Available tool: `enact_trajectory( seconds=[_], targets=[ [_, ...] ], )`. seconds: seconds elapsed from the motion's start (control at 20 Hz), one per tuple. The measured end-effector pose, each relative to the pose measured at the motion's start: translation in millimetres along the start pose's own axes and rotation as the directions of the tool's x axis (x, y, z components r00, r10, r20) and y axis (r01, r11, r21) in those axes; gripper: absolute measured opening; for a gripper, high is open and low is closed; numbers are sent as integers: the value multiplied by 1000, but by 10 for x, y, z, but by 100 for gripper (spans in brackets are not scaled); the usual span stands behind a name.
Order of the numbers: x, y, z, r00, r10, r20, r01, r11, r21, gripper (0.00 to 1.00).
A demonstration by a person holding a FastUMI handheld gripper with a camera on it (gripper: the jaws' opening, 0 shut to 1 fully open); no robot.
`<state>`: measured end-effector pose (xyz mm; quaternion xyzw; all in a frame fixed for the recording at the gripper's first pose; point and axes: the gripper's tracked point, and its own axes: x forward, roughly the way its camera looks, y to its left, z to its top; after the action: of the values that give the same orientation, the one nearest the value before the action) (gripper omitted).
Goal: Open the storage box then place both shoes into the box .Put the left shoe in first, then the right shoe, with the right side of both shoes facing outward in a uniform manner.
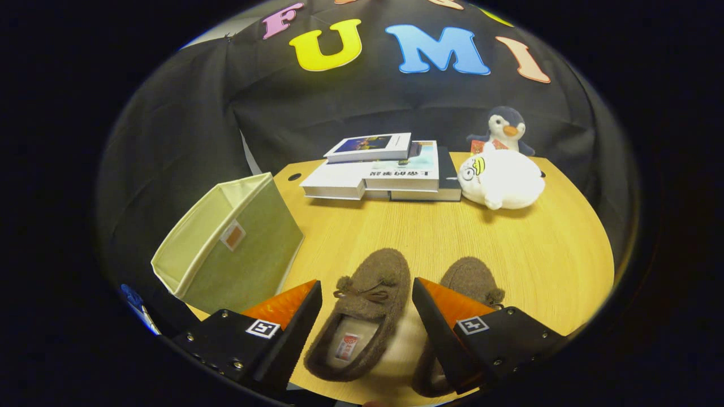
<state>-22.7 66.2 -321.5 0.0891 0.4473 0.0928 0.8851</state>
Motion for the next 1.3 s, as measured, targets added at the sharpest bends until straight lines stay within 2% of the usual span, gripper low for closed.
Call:
enact_trajectory(
  seconds=[0.25, 0.5, 0.65, 0.7, 0.8, 0.85, 0.9, 1.05, 1.15, 1.2, 1.25, 1.3],
  targets=[
    [37, -94, -352, 997, -15, -74, 15, 1000, -1, 98],
    [109, -67, -467, 994, 2, -110, -4, 1000, -20, 98],
    [160, -80, -645, 986, -6, -169, 3, 1000, -19, 95],
    [193, -91, -682, 984, -9, -181, 6, 1000, -19, 89],
    [230, -60, -663, 984, 7, -181, -7, 1000, 5, 89],
    [232, -51, -667, 981, 15, -191, -10, 1000, 28, 85],
    [258, -50, -699, 979, 19, -202, -9, 999, 47, 70],
    [280, -72, -688, 977, 17, -212, -3, 998, 66, 67],
    [309, -132, -682, 976, 4, -219, 21, 994, 111, 33],
    [304, -122, -680, 974, 10, -227, 23, 990, 141, 31],
    [286, -185, -676, 971, -17, -239, 52, 989, 141, 31],
    [278, -235, -617, 975, -30, -220, 77, 975, 210, 16]
  ],
)
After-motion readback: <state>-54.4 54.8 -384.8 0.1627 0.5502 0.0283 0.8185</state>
